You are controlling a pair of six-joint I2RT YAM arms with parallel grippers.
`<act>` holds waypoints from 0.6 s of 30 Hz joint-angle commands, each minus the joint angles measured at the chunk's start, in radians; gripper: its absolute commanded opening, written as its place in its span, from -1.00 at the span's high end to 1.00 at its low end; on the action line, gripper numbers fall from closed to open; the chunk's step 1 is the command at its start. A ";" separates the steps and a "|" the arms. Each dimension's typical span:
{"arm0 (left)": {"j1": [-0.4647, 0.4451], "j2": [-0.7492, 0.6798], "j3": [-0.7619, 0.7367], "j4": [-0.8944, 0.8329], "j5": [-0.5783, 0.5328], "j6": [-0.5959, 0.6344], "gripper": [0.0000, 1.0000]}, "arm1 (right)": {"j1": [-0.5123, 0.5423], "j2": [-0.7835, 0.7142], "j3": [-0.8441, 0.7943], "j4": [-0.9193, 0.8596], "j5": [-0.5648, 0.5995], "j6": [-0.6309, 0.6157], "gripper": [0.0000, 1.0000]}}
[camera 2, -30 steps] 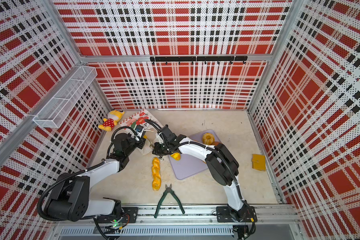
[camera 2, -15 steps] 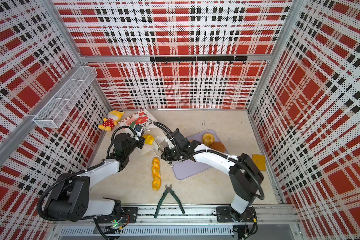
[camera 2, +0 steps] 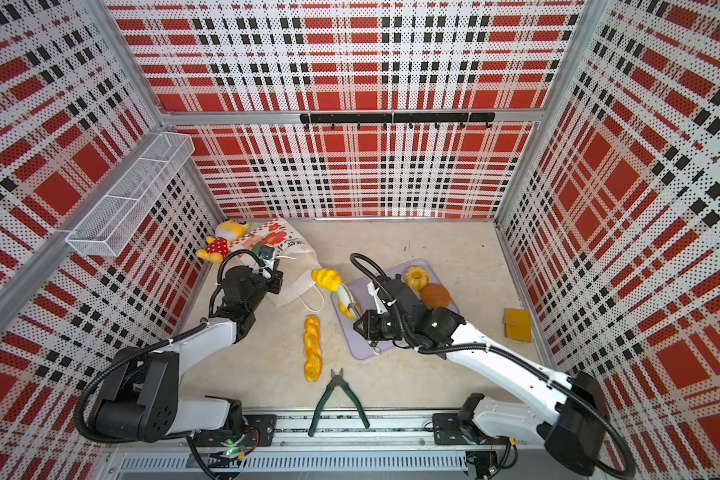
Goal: Take the fake bread out of the paper bag
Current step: 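Lower the yellow bread onto the tray and open the tongs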
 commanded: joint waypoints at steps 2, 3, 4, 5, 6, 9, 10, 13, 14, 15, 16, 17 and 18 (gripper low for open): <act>0.005 -0.010 0.006 0.033 -0.023 -0.032 1.00 | 0.004 -0.131 -0.041 -0.090 0.122 0.074 1.00; 0.003 -0.011 0.004 0.035 -0.023 -0.031 1.00 | 0.003 -0.151 -0.054 -0.104 0.139 0.092 1.00; -0.001 -0.008 0.005 0.037 -0.023 -0.028 1.00 | 0.003 -0.166 -0.065 -0.121 0.162 0.112 1.00; -0.004 -0.008 0.003 0.037 -0.024 -0.026 1.00 | 0.004 -0.174 -0.075 -0.130 0.175 0.126 1.00; -0.006 -0.009 0.002 0.038 -0.026 -0.023 1.00 | 0.002 -0.178 -0.083 -0.139 0.191 0.140 1.00; -0.015 -0.011 0.001 0.038 -0.030 -0.014 1.00 | 0.004 -0.175 -0.113 -0.125 0.216 0.170 1.00; -0.015 -0.013 0.000 0.039 -0.032 -0.012 1.00 | 0.001 -0.165 -0.122 -0.105 0.213 0.172 1.00; -0.019 -0.017 -0.001 0.039 -0.030 -0.012 1.00 | -0.002 -0.112 -0.126 -0.077 0.208 0.169 1.00; -0.018 -0.016 -0.002 0.039 -0.029 -0.012 1.00 | -0.003 -0.094 -0.126 -0.073 0.211 0.166 1.00; -0.021 -0.017 -0.002 0.039 -0.027 -0.013 1.00 | -0.005 -0.081 -0.128 -0.062 0.214 0.164 1.00; -0.020 -0.017 -0.002 0.038 -0.026 -0.012 1.00 | -0.010 -0.066 -0.134 -0.042 0.210 0.159 1.00; -0.022 -0.018 -0.001 0.038 -0.026 -0.012 1.00 | -0.017 -0.054 -0.137 -0.028 0.202 0.158 1.00; -0.023 -0.018 -0.002 0.038 -0.026 -0.012 1.00 | -0.022 -0.042 -0.140 -0.014 0.197 0.158 1.00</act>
